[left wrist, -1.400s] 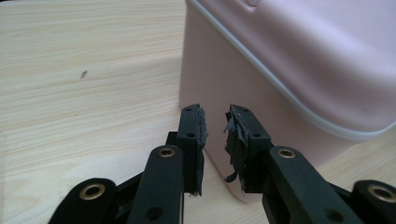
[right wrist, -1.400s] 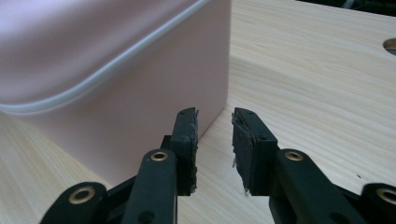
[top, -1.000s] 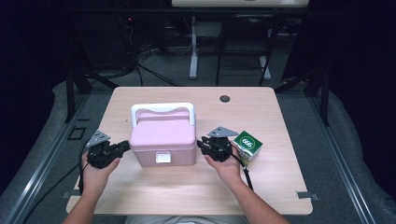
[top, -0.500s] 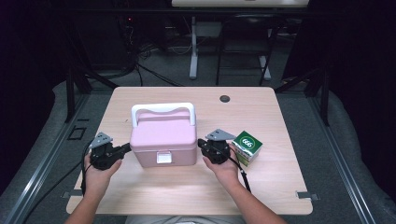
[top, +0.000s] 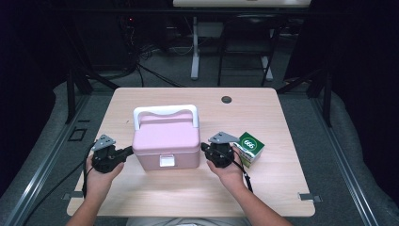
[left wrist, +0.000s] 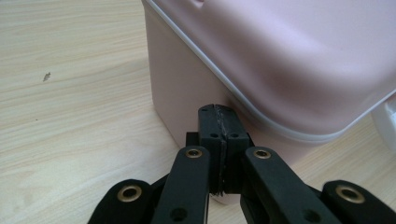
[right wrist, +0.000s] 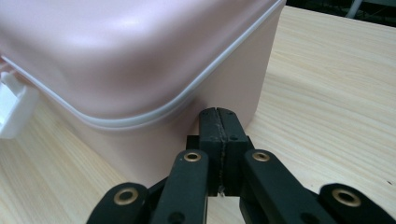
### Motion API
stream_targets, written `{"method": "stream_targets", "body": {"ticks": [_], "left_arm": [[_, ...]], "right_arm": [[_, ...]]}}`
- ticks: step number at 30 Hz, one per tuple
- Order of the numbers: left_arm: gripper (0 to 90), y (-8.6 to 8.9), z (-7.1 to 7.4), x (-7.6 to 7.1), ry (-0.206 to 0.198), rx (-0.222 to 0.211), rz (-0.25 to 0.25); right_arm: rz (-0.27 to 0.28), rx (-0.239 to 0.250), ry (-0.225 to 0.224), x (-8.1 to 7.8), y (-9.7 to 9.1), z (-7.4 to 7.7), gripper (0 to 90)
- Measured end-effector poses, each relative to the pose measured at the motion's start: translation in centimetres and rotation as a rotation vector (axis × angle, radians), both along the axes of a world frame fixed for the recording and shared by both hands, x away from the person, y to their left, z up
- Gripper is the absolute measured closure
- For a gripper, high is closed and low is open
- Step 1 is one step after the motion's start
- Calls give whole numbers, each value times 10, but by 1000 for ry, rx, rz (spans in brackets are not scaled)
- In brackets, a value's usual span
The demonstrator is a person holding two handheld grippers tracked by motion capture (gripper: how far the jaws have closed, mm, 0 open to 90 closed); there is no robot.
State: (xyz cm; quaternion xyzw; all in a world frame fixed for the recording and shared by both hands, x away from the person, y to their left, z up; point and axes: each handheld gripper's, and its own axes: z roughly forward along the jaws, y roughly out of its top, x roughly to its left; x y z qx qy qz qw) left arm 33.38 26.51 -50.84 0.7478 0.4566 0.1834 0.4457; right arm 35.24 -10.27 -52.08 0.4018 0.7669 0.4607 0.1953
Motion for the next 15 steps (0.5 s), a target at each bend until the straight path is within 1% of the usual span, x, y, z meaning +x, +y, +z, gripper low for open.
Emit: {"method": "stream_targets", "body": {"ticks": [3, 4, 8, 9, 10, 11, 12, 15], "left_arm": [[900, -4, 1, -2, 9, -4, -10], [900, -7, 1, -4, 15, -10, -20], [900, -13, 1, -11, 26, -10, -62], [900, -13, 1, -11, 26, -10, -62], [900, -16, 2, -13, 29, -10, -71], [900, -19, 2, -16, 28, -11, -77], [900, -24, 2, -19, 33, -3, -90], [900, -30, 2, -22, 25, -5, -96]], "right_arm": [[9, -23, -2, -7, -5, 2, 900], [10, -25, -1, -10, -7, 2, 900], [25, -25, 7, -22, -19, 3, 900], [25, -25, 7, -22, -19, 3, 900], [27, -28, 13, -29, -25, 4, 900], [27, -28, 13, -29, -25, 4, 900], [25, -36, 17, -36, -31, 5, 900], [20, -42, 23, -43, -37, 6, 900]]}}
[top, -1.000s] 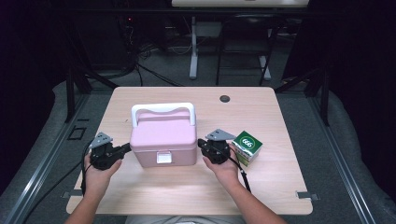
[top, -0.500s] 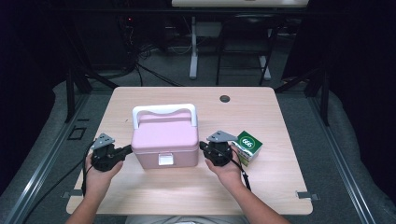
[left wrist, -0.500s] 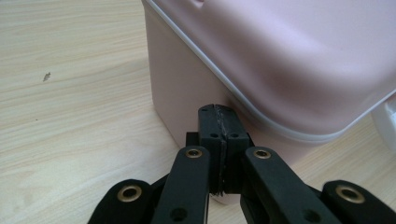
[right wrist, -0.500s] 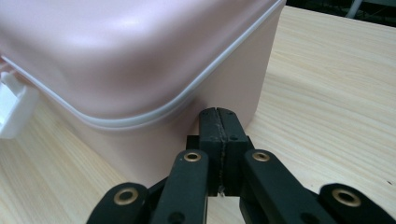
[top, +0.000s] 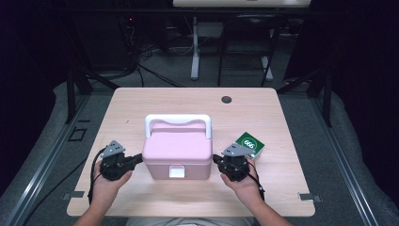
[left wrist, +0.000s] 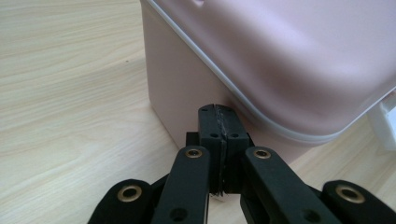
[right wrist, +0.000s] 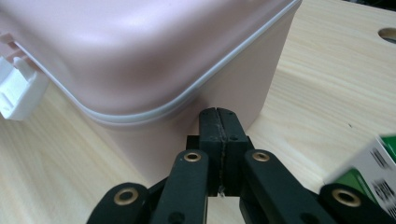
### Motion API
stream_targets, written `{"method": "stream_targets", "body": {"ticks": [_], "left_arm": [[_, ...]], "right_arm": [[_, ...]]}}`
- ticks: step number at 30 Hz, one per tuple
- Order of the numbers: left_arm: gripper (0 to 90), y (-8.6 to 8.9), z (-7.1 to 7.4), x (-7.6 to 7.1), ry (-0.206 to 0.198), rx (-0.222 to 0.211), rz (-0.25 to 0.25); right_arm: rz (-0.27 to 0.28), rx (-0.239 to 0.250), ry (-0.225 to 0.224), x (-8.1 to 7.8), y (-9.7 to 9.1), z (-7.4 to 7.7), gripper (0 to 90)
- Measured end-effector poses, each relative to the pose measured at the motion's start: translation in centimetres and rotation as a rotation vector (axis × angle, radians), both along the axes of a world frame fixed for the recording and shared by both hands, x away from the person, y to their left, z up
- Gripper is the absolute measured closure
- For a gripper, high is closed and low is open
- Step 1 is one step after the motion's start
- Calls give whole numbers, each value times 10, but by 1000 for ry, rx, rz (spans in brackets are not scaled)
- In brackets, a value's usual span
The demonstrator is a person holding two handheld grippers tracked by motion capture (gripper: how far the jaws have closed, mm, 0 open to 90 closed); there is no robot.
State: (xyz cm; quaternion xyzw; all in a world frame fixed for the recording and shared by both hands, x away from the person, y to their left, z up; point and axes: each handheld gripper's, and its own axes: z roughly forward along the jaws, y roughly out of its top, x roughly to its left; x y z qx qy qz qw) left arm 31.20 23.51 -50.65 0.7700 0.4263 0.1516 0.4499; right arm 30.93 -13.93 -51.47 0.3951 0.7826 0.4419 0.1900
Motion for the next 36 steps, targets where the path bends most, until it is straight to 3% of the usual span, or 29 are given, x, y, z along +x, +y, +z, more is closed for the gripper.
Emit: {"method": "stream_targets", "body": {"ticks": [4, 8, 14, 24, 26, 28, 31, 36], "left_arm": [[900, -10, 1, -7, 7, 1, -33], [900, -13, 0, -11, 18, -11, -56], [900, -18, 3, -17, 23, 17, -86], [900, -16, 5, -12, 46, 22, -114], [884, -15, 5, -10, 56, 22, -120], [851, -13, 11, -3, 74, 31, -132], [818, -10, 23, 2, 61, 44, -136], [714, -5, 44, 9, 60, 36, -140]], "right_arm": [[-18, -23, 2, -13, -11, 2, 900], [-22, -14, 8, -20, -19, 2, 900], [-22, -6, 12, -26, -25, 2, 900], [-21, -6, 26, -28, -25, 3, 897], [-13, -22, 31, -26, -27, 5, 841], [13, -47, 53, -21, -30, 9, 779], [40, -26, 85, -14, -37, 19, 727], [50, -15, 83, -3, -45, 39, 652]]}}
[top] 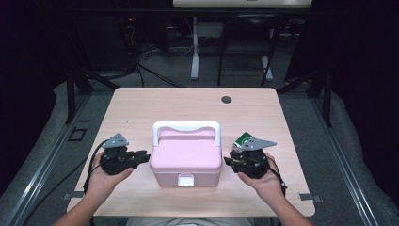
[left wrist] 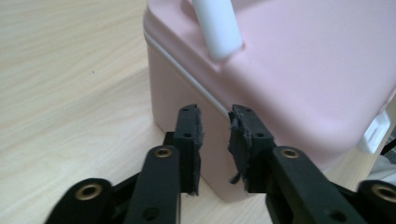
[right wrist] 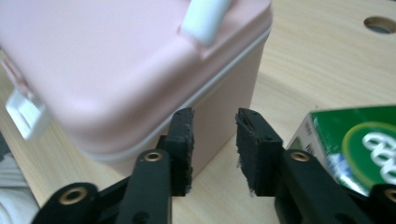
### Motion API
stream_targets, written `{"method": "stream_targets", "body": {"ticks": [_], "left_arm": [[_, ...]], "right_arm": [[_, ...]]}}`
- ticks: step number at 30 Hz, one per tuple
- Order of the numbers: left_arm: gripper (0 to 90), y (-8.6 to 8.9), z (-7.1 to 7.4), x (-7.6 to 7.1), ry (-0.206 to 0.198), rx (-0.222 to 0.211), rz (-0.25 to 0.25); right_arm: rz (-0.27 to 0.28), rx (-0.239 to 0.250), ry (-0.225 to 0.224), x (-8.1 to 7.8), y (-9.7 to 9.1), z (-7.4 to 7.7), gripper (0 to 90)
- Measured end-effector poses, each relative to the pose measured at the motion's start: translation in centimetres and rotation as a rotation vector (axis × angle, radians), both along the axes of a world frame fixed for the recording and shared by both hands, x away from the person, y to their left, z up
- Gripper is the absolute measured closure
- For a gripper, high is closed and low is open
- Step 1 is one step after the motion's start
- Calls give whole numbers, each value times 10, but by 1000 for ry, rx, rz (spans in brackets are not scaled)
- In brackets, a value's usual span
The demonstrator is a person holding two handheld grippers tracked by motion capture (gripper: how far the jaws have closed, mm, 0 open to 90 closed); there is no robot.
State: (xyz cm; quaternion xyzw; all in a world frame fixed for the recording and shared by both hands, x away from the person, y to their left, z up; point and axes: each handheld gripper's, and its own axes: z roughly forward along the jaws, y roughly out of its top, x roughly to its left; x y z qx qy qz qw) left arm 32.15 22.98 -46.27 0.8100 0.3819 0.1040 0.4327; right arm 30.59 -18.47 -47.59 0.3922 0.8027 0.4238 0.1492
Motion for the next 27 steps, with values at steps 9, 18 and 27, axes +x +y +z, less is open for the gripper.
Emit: {"method": "stream_targets", "body": {"ticks": [9, 18, 27], "left_arm": [[543, -1, 33, 18, -6, -40, -21], [535, -13, 28, 33, 11, -33, -33], [634, -23, 28, 34, 2, -10, -55]], "right_arm": [[55, 107, 21, 28, -2, 39, 512], [95, 142, 79, 55, 11, 34, 485], [120, 90, 25, 51, 21, 34, 649]]}}
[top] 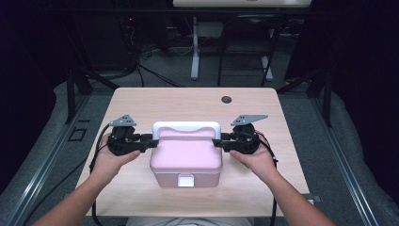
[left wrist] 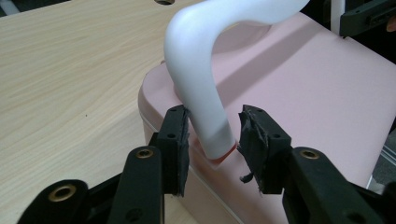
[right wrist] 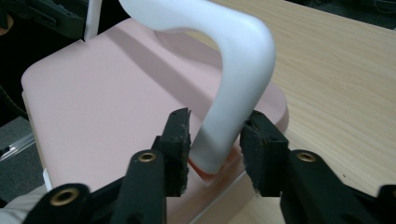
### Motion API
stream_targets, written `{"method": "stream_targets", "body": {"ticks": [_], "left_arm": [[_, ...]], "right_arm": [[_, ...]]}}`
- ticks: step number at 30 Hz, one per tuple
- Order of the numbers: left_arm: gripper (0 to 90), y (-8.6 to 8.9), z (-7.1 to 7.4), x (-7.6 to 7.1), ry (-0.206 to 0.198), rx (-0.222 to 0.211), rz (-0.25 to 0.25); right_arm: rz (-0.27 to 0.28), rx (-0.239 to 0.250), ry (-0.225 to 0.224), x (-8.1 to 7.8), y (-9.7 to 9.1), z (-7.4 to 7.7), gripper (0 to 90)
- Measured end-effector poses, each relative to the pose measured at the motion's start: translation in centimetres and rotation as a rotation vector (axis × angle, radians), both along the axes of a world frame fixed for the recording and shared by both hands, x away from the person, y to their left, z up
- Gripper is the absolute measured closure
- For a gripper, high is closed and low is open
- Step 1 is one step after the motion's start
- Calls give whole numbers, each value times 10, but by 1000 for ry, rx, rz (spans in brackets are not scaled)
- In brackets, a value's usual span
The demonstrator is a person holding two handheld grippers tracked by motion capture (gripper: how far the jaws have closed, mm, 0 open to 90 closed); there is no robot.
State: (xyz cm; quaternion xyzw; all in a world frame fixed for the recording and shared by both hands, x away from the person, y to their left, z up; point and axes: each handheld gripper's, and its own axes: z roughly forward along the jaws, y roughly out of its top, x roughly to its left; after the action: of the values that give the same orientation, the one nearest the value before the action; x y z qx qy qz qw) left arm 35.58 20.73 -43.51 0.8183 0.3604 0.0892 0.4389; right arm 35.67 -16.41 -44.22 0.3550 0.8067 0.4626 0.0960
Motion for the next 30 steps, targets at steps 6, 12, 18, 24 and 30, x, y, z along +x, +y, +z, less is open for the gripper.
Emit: {"method": "stream_targets", "body": {"ticks": [6, 12, 18, 24, 30], "left_arm": [[706, 1, 2, -7, -34, 6, -10], [737, 1, 1, -13, -60, 15, -12], [738, 0, 4, -16, -59, 37, -9], [739, 4, 5, -20, -45, 40, -16], [739, 9, 13, -21, -39, 21, -12]], "right_arm": [[19, 0, -21, -7, -3, 2, 734], [24, -11, -60, -15, -2, 1, 747], [28, -26, -55, -20, -1, 3, 750], [40, -22, -50, -22, 2, 3, 751], [55, -11, -43, -23, 5, 9, 751]]}}
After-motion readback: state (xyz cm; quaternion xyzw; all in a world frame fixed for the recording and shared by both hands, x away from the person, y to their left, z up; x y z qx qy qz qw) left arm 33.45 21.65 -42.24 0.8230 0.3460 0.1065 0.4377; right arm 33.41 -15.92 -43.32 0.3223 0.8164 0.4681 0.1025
